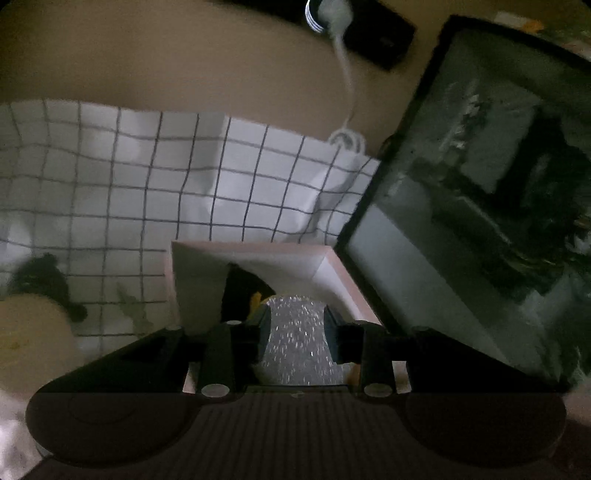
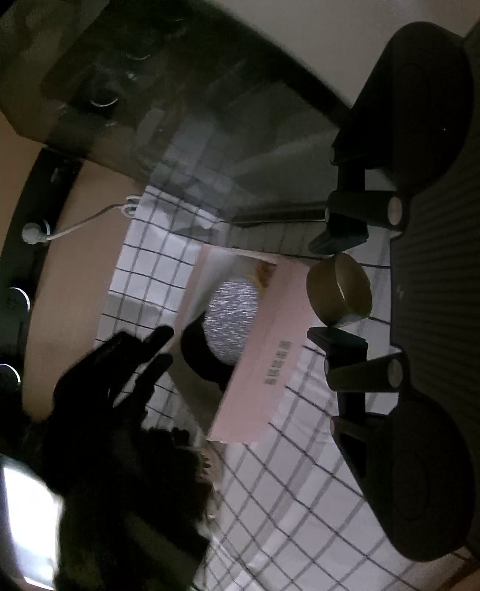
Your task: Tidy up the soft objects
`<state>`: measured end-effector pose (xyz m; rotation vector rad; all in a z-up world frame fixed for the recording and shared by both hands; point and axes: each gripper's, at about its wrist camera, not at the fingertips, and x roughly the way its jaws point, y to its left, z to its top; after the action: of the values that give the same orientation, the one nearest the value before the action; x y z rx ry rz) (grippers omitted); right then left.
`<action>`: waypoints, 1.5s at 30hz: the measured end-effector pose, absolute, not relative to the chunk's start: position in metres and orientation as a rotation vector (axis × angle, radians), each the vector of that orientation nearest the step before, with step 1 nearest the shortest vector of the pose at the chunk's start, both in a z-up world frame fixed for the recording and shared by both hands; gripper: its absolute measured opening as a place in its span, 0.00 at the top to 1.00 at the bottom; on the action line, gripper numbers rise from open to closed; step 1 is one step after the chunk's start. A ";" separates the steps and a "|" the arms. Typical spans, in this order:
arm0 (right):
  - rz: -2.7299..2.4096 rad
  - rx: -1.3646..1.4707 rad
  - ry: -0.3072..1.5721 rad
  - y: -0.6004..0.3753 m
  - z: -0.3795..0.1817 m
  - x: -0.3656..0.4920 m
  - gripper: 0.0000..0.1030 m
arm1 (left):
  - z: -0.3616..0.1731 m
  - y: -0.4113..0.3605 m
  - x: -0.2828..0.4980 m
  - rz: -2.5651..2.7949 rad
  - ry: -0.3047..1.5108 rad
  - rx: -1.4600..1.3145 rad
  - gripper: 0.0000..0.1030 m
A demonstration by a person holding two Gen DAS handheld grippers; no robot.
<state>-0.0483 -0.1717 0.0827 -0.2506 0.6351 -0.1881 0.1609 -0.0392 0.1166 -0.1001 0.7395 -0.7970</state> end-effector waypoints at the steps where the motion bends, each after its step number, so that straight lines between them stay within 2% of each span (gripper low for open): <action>1: -0.183 -0.253 0.622 -0.171 0.086 -0.043 0.59 | 0.119 -0.028 0.153 -0.800 0.734 -0.090 0.67; 15: -0.256 -0.296 0.407 -0.179 0.122 0.094 0.58 | 0.102 0.111 0.100 -0.612 0.876 -0.088 0.67; 17: -0.284 -0.242 0.394 -0.186 0.118 0.115 0.50 | 0.100 0.131 0.100 -0.557 0.881 -0.110 0.67; 20: -0.279 -0.109 0.459 -0.196 0.111 0.134 0.47 | 0.096 0.157 0.100 -0.481 0.893 -0.134 0.67; 24: -0.218 0.015 0.521 -0.192 0.098 0.131 0.45 | 0.087 0.183 0.101 -0.410 0.919 -0.151 0.67; 28: -0.167 -0.025 0.543 -0.172 0.091 0.117 0.44 | 0.080 0.197 0.102 -0.368 0.927 -0.134 0.67; 33: -0.132 0.003 0.547 -0.155 0.097 0.099 0.39 | 0.074 0.211 0.111 -0.317 0.929 -0.079 0.67; 45: -0.050 -0.035 0.665 -0.096 0.080 0.068 0.39 | 0.074 0.223 0.131 -0.354 0.887 -0.013 0.67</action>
<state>0.0678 -0.0958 0.0802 -0.0350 0.6654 -0.0502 0.1313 0.2233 0.0741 -0.0130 0.8874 -0.3536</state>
